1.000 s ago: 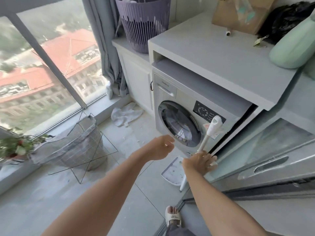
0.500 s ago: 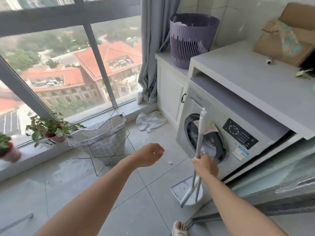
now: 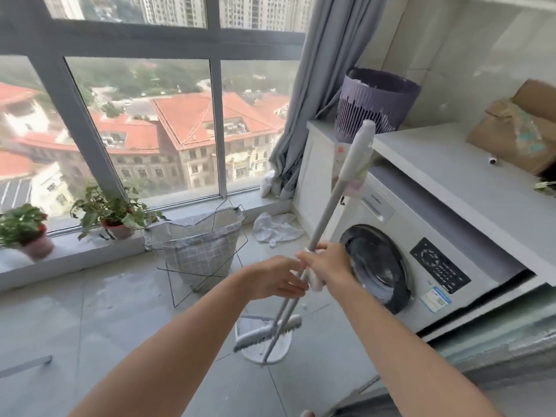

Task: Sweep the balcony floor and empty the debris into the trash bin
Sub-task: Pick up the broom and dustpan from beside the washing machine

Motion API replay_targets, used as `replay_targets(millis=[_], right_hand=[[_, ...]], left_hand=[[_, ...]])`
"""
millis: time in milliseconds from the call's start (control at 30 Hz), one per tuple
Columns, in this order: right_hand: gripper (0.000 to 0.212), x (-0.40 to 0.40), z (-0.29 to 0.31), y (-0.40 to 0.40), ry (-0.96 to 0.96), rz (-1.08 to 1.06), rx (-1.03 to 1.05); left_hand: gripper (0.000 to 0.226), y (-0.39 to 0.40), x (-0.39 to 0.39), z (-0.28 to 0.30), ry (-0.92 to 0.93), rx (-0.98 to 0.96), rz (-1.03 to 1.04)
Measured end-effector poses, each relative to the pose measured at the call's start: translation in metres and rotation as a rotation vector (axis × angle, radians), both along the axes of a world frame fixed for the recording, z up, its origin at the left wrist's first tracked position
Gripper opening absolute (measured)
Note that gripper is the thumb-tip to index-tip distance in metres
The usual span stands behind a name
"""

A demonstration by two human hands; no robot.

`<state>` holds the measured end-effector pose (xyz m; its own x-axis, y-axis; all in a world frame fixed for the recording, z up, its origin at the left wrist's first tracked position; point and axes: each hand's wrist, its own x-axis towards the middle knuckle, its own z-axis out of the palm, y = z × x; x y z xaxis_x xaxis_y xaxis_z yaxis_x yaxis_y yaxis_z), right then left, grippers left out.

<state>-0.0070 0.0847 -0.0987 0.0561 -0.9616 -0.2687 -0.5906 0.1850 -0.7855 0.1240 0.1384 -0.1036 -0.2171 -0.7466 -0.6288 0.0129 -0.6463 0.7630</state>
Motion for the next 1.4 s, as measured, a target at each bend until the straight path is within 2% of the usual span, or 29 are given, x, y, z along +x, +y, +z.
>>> replay_targets(millis=[67, 167, 267, 433, 533, 600, 667, 800, 867, 1000, 1100, 1300, 1400], right_hand=[[0.023, 0.018, 0.010, 0.008, -0.093, 0.003, 0.009], [0.027, 0.037, 0.028, 0.024, -0.196, 0.092, 0.088], [0.028, 0.049, 0.039, 0.042, -0.239, 0.222, 0.118], [0.028, 0.068, 0.046, 0.063, -0.180, 0.319, 0.030], [0.029, 0.077, 0.050, 0.063, -0.114, 0.363, -0.008], [0.023, 0.081, 0.055, 0.066, -0.147, 0.374, -0.016], [0.022, 0.084, 0.062, 0.070, -0.264, 0.373, -0.039], [0.048, 0.097, 0.077, 0.079, -0.533, 0.285, -0.006], [0.053, 0.103, 0.082, 0.082, -0.603, 0.211, 0.005], [0.039, 0.107, 0.083, 0.085, -0.583, 0.147, -0.049], [0.045, 0.104, 0.077, 0.081, -0.511, 0.167, -0.085], [0.049, 0.087, 0.084, 0.065, -0.451, 0.164, -0.152], [0.049, 0.072, 0.094, 0.056, -0.475, 0.055, -0.177]], left_hand=[[0.042, 0.012, 0.010, 0.009, 0.174, 0.007, 0.054], [0.059, 0.028, 0.026, 0.026, 0.288, 0.041, 0.216], [0.063, 0.042, 0.043, 0.038, 0.286, 0.087, 0.310], [0.054, 0.064, 0.069, 0.050, 0.262, 0.155, 0.243], [0.051, 0.068, 0.077, 0.047, 0.172, 0.178, 0.295], [0.047, 0.069, 0.080, 0.043, 0.030, 0.151, 0.255], [0.048, 0.072, 0.081, 0.042, -0.071, 0.144, 0.174], [0.041, 0.076, 0.075, 0.040, -0.163, 0.144, 0.077], [0.031, 0.075, 0.070, 0.038, -0.194, 0.148, 0.056], [0.032, 0.070, 0.057, 0.044, -0.283, 0.177, 0.068], [0.044, 0.063, 0.045, 0.046, -0.379, 0.195, 0.061], [0.034, 0.044, 0.014, 0.047, -0.594, 0.173, -0.006], [0.039, 0.033, 0.005, 0.038, -0.606, 0.117, 0.016]])
